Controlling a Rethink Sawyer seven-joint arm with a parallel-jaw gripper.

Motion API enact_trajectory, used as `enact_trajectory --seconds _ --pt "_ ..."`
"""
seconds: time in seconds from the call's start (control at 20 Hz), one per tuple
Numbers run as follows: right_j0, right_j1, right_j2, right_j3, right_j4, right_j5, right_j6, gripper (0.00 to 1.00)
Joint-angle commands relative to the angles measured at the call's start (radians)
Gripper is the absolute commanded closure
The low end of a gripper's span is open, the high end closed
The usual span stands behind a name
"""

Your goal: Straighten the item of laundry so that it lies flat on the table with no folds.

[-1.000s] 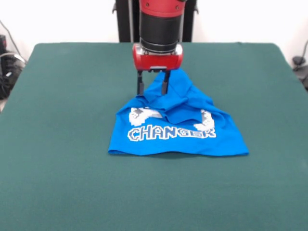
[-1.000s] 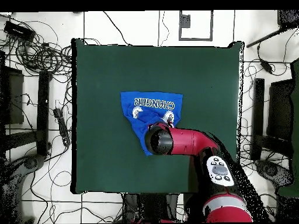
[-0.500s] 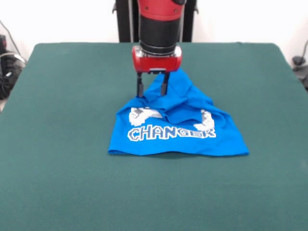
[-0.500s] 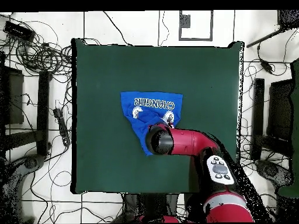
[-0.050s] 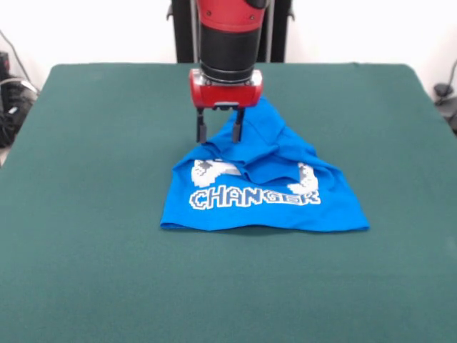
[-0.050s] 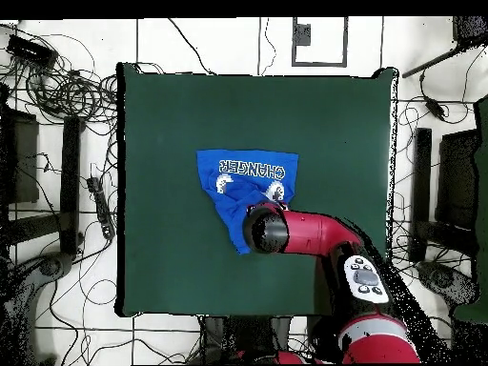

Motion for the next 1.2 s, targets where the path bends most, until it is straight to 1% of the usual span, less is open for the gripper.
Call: enact_trajectory --seconds 0.05,0.65,1.2 --pt "0.012 0.053 0.085 -0.024 -0.008 -0.031 0.104 0.0" --pt "0.017 0.062 0.088 -0.021 -0.005 -0.036 0.11 0.0" --pt "0.004 0.061 0.082 0.001 -0.018 -0.052 0.107 0.0"
